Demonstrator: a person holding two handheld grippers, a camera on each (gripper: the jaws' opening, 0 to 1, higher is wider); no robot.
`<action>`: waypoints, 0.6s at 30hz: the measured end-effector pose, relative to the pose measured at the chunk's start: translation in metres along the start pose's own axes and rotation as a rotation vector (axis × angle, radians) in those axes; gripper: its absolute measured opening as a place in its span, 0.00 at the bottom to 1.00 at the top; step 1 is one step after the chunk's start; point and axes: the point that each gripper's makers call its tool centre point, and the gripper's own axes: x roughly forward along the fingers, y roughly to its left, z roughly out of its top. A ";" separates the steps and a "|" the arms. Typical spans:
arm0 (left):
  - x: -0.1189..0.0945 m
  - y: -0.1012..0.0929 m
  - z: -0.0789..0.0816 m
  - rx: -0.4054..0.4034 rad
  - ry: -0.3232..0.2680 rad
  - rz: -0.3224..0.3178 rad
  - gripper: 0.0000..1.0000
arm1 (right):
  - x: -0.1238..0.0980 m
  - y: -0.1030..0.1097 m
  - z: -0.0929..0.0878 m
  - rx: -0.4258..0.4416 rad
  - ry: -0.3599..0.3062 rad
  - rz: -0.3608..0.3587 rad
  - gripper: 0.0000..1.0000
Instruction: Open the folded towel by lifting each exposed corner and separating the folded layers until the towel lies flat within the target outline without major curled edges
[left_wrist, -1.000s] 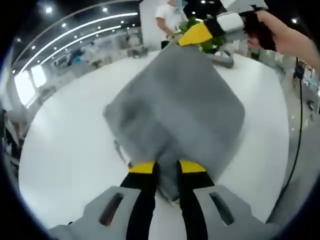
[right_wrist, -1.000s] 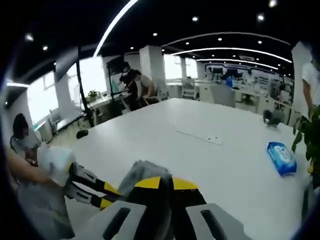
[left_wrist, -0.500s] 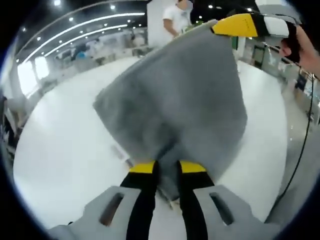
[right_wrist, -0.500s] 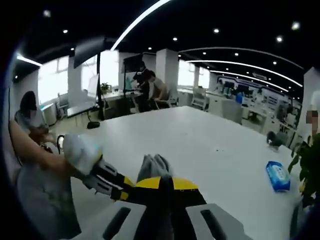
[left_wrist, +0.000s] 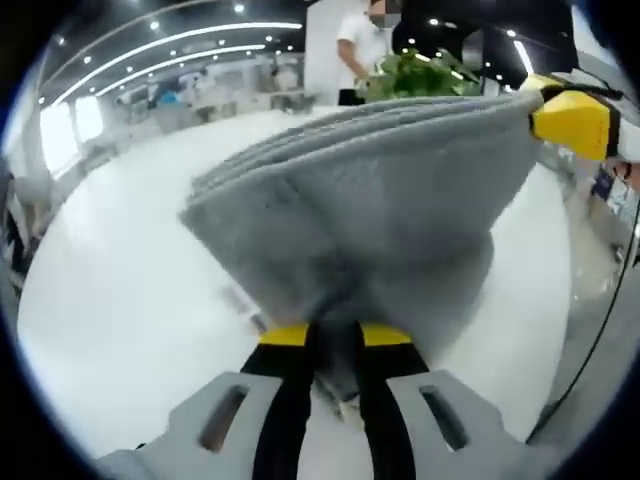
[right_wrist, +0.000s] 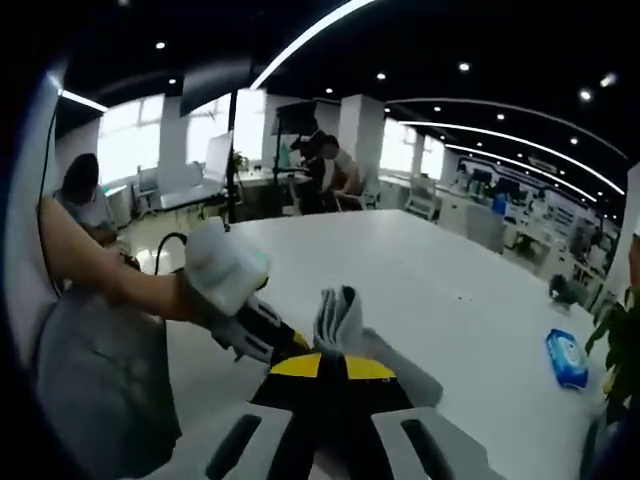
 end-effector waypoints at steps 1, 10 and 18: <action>0.000 0.000 0.000 -0.017 -0.002 0.000 0.16 | 0.000 0.002 -0.001 0.002 0.000 0.001 0.01; -0.014 0.001 0.007 -0.086 -0.028 -0.075 0.27 | 0.000 0.003 -0.009 0.013 0.017 -0.013 0.01; -0.062 0.037 0.039 0.265 -0.119 0.085 0.37 | -0.004 0.004 -0.010 -0.008 0.023 -0.017 0.01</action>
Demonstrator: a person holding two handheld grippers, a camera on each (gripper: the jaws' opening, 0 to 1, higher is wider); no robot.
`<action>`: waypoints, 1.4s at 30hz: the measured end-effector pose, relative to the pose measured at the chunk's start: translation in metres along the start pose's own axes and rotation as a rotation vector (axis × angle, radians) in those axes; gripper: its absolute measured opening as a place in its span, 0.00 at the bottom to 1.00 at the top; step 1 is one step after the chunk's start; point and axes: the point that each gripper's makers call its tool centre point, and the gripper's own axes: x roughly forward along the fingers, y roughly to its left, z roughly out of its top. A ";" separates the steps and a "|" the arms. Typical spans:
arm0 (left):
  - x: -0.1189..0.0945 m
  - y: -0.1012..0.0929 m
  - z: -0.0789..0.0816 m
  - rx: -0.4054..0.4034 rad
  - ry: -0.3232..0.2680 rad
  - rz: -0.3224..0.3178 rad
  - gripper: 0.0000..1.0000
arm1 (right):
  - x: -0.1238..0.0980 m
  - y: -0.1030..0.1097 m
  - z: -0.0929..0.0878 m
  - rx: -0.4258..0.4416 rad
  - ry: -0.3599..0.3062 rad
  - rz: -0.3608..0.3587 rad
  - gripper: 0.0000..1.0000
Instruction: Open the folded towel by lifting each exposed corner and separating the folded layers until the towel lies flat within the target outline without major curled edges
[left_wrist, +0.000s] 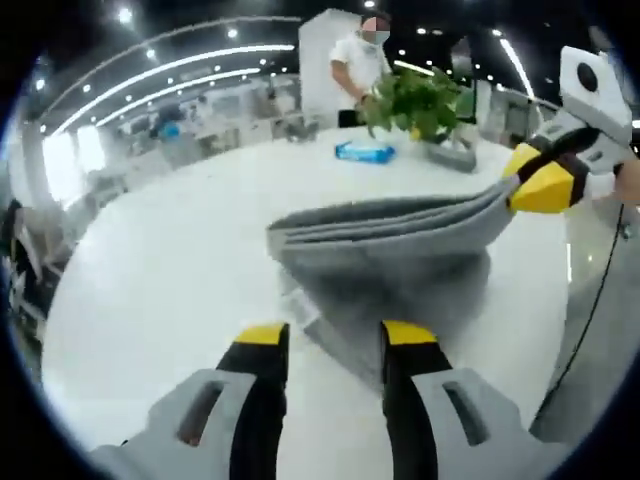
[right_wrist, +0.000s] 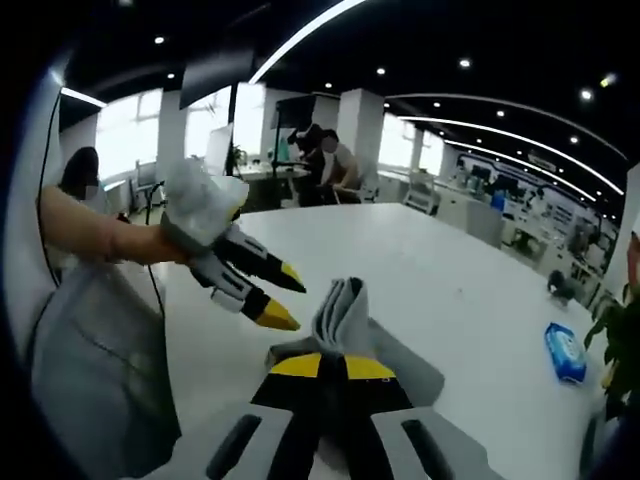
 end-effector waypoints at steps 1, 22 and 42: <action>-0.001 0.005 0.007 0.123 -0.007 -0.014 0.38 | -0.001 0.001 0.000 -0.006 0.000 0.000 0.01; 0.048 0.004 0.031 0.718 0.061 -0.293 0.33 | -0.004 0.011 -0.003 -0.048 0.012 0.001 0.01; 0.018 -0.001 0.045 0.665 0.011 -0.254 0.07 | -0.021 -0.006 -0.004 0.000 -0.019 -0.069 0.02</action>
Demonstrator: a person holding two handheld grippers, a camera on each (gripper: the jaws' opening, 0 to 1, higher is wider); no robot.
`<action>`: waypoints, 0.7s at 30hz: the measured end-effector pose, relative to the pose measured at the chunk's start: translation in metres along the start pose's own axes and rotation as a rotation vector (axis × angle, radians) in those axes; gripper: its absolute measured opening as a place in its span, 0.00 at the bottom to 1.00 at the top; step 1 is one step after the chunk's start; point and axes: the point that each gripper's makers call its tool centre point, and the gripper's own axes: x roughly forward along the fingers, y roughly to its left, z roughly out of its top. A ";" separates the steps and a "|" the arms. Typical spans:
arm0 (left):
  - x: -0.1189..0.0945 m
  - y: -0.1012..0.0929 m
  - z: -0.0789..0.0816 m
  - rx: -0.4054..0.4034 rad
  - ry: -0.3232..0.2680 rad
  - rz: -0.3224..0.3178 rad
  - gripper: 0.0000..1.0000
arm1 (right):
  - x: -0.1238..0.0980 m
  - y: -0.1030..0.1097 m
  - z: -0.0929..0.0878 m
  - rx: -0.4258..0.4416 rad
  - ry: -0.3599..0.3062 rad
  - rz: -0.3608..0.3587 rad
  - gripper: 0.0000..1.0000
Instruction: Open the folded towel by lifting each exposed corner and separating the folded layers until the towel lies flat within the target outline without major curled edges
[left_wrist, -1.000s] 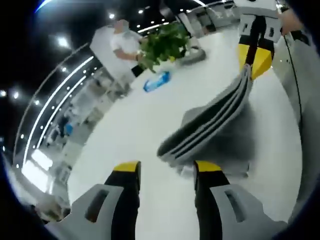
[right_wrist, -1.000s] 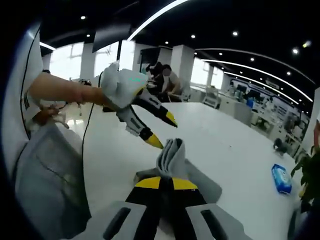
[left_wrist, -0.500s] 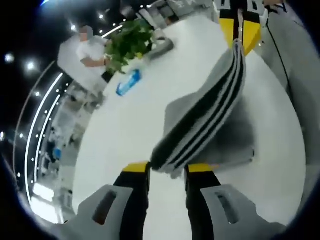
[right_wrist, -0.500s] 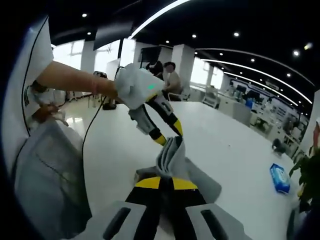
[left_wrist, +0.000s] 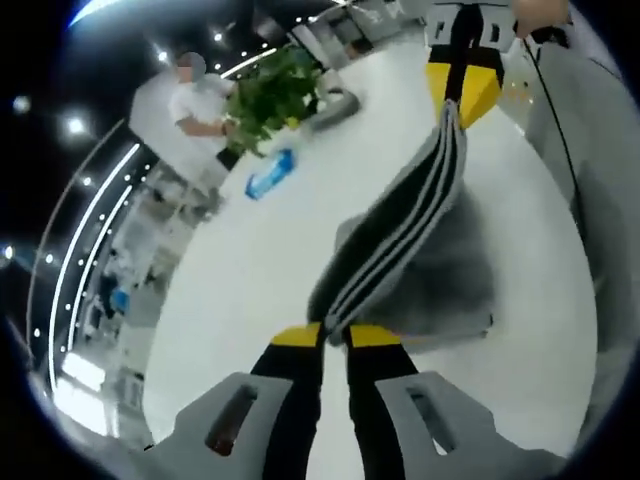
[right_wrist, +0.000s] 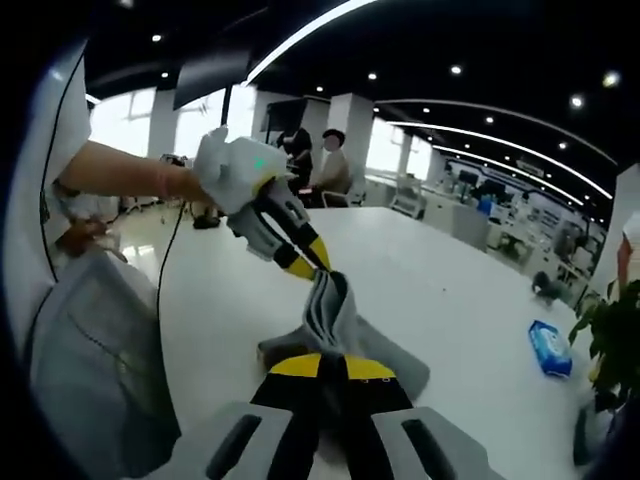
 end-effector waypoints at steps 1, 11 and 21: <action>-0.002 0.000 0.001 -0.005 -0.001 0.002 0.07 | -0.001 0.000 0.000 0.000 0.000 -0.001 0.02; -0.031 -0.015 0.020 -0.053 -0.017 0.015 0.06 | -0.021 -0.015 0.001 0.018 -0.019 -0.041 0.02; -0.053 -0.042 0.037 -0.076 -0.023 -0.019 0.06 | -0.037 -0.019 -0.005 0.078 -0.034 -0.020 0.02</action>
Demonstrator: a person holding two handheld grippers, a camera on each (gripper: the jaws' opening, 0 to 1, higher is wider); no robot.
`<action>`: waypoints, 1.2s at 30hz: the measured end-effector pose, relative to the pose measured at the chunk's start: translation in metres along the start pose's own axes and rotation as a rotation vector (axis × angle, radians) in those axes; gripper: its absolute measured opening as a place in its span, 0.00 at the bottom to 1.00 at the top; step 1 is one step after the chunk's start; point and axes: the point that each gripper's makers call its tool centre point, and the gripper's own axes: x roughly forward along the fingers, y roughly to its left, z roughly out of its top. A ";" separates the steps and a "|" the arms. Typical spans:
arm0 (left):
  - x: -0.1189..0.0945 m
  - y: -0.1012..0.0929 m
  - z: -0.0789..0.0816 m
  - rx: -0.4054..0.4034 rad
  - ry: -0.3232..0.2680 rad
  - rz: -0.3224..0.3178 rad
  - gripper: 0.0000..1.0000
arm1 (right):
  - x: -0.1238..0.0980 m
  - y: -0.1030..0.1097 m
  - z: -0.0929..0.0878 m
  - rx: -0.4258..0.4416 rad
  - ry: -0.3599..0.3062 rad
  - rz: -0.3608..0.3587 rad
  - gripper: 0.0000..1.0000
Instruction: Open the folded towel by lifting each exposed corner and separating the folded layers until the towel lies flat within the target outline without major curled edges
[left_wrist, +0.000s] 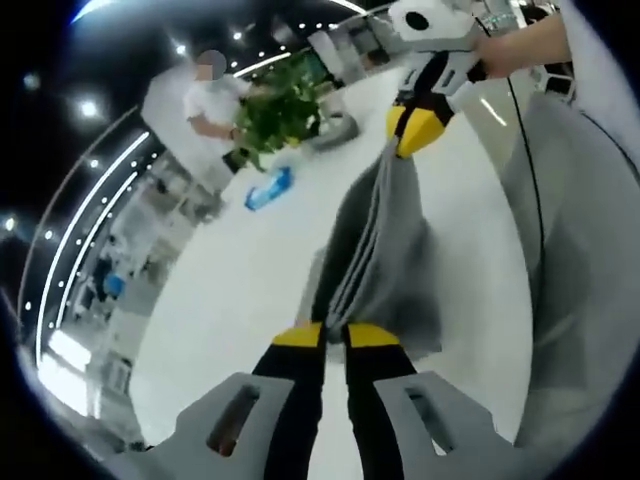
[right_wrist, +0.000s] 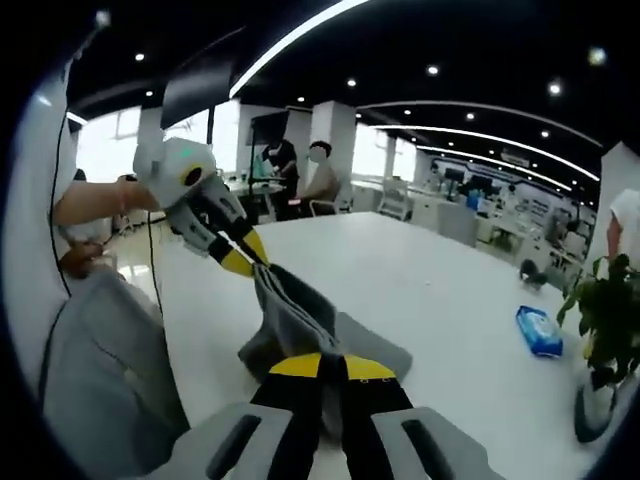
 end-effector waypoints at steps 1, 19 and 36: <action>-0.001 -0.004 0.001 0.002 0.003 -0.005 0.06 | -0.001 0.002 -0.002 -0.001 0.005 0.009 0.02; -0.020 -0.080 0.004 -0.048 0.040 -0.143 0.06 | -0.028 0.034 -0.036 0.046 0.064 0.118 0.02; -0.029 -0.136 0.005 -0.060 0.076 -0.255 0.06 | -0.039 0.056 -0.066 0.029 0.150 0.184 0.02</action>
